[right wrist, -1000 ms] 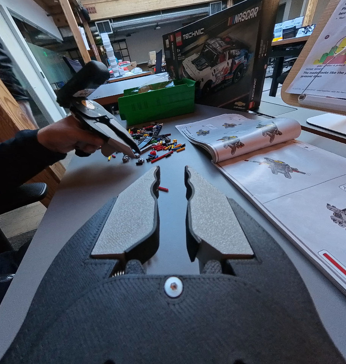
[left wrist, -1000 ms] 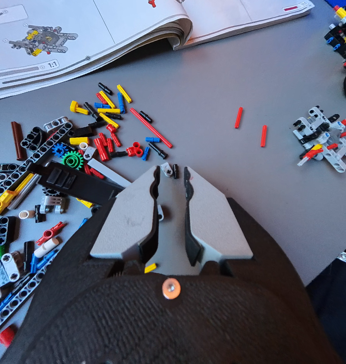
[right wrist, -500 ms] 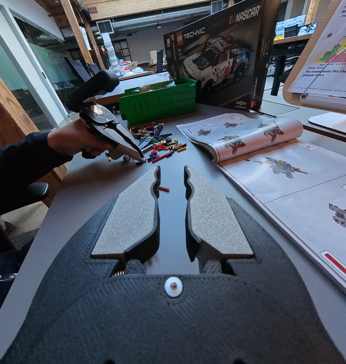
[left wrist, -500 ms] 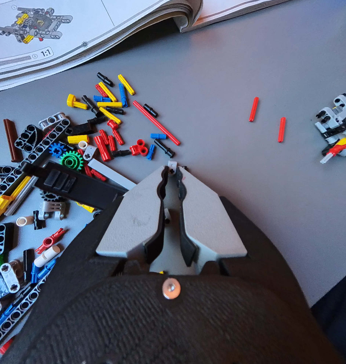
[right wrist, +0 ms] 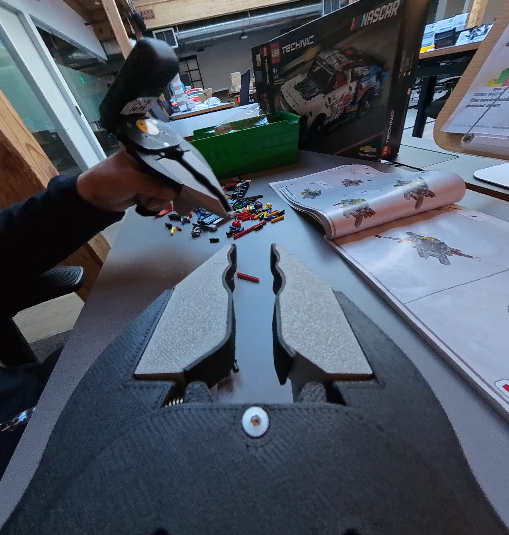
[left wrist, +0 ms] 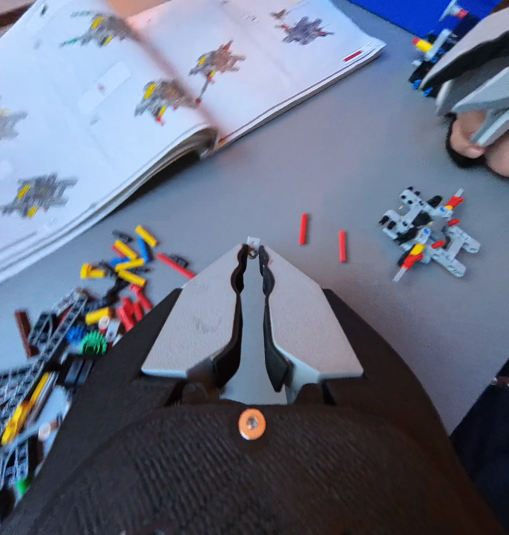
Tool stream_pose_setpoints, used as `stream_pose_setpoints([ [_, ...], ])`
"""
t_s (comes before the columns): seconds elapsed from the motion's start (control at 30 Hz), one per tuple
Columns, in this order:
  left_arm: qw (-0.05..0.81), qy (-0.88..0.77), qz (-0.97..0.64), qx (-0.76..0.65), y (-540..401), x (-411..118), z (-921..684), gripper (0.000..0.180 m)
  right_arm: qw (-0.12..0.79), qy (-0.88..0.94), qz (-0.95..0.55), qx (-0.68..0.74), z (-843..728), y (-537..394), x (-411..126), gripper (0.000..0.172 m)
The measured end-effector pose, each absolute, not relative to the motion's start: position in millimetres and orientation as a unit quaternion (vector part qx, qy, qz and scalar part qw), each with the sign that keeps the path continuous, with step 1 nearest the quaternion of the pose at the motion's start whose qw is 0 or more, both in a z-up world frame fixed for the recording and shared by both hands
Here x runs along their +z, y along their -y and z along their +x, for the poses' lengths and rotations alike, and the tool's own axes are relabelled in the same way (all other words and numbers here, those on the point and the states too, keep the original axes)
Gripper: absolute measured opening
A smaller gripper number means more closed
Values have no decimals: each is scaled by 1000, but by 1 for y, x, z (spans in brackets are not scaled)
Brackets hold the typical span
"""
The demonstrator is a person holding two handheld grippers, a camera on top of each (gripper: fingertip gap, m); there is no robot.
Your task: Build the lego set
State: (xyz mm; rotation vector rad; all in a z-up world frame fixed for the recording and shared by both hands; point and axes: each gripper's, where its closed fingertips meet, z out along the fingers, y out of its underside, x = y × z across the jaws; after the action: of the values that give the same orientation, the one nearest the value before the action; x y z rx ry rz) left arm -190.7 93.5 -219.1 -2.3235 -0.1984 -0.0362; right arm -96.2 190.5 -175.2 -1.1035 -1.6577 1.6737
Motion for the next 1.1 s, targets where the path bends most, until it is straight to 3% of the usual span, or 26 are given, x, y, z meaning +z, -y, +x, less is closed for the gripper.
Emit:
stream_pose_setpoints([
  [0.27, 359, -10, -933, -37, -169, -237, -168, 5, 263, 615, -399, 628, -94, -187, -171, 19],
  [0.4, 303, -18, -951, -60, -171, -273, -164, 5, 269, 608, -399, 631, -92, -191, -165, 19],
  [0.57, 314, -16, -947, -69, -170, -271, -164, 13, 260, 606, -402, 635, -92, -192, -166, 19],
  [0.83, 336, 10, -941, -37, -134, -241, -176, 16, 264, 608, -406, 629, -93, -193, -168, 17],
  [1.1, 360, 178, -907, 130, 11, -173, -281, 13, 269, 608, -409, 625, -94, -195, -170, 16],
])
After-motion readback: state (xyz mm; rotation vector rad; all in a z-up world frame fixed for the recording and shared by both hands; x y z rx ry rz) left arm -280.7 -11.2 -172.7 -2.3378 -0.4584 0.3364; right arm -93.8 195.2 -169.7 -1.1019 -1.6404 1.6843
